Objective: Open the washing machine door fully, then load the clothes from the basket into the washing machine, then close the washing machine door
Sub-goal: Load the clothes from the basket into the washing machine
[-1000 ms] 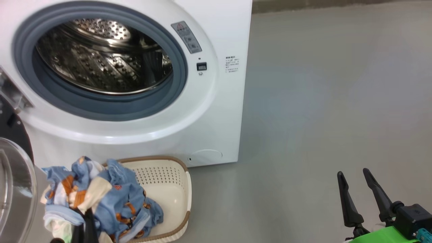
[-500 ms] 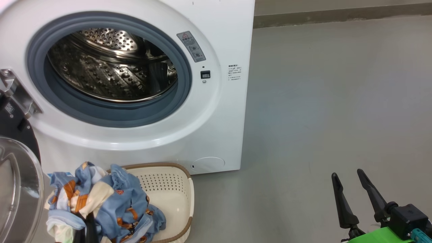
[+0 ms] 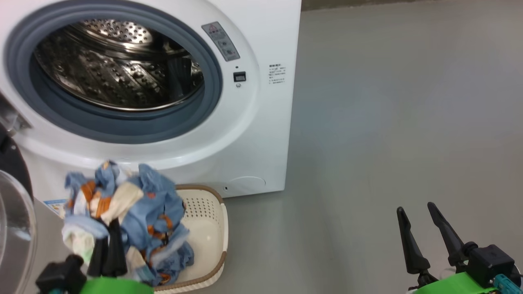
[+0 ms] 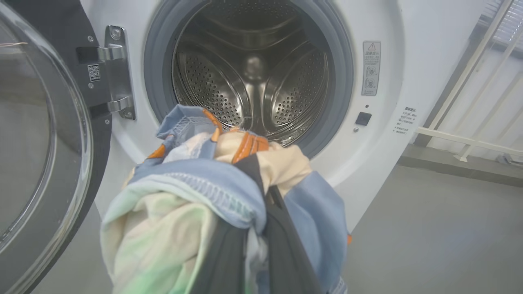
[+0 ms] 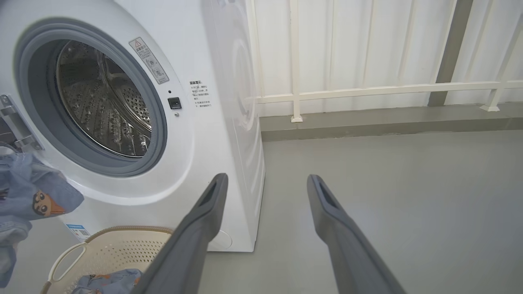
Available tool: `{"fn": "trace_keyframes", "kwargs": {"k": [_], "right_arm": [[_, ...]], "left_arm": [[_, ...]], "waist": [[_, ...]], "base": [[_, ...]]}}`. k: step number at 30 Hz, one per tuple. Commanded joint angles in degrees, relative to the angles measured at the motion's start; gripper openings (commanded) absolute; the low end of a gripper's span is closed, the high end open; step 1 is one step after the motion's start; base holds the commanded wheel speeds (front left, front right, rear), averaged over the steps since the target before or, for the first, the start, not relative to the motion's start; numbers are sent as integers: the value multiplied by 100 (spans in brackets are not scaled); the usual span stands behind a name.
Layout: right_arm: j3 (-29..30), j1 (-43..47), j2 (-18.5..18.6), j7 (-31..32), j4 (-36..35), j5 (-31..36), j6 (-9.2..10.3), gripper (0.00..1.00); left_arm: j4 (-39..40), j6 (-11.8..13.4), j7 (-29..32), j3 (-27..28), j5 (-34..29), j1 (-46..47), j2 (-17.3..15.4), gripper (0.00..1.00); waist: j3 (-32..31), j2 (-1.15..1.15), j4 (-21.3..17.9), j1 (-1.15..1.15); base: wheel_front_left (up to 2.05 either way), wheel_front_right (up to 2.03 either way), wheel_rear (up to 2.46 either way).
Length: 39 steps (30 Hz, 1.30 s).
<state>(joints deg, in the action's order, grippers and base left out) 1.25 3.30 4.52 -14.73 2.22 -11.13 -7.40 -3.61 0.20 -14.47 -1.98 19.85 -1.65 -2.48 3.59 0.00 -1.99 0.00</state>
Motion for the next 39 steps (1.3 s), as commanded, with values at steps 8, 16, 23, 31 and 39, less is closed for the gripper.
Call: {"fn": "trace_keyframes", "kwargs": {"k": [8, 16, 23, 31, 39], "right_arm": [[-174, -498, -65, -27, -151, -181, -9, 100], [-273, -867, -141, -27, -71, -358, -9, 100], [-533, -1065, -162, -27, 32, -537, -9, 100], [-767, -1141, -163, -27, 89, -575, -9, 100], [-888, -1238, -93, -27, 91, -665, -9, 100]], "left_arm": [[-433, -27, -52, 382, -299, 1333, -164, 0], [-1090, 68, -52, 635, -548, 2746, -636, 0], [-2085, 230, 11, 810, -711, 4095, -1238, 0], [-3025, 315, -37, 866, -885, 5294, -1708, 0], [-3496, 392, -50, 769, -1158, 6306, -2064, 0]], "waist": [[680, 0, -425, 0], [1378, 0, -934, 0], [1919, 0, -1491, 0], [2581, 0, -1810, 0], [3148, 0, -1918, 0]], "base": [[0, 0, 0], [0, 0, 0], [0, 0, 0], [0, 0, 0], [0, 0, 0]]}}
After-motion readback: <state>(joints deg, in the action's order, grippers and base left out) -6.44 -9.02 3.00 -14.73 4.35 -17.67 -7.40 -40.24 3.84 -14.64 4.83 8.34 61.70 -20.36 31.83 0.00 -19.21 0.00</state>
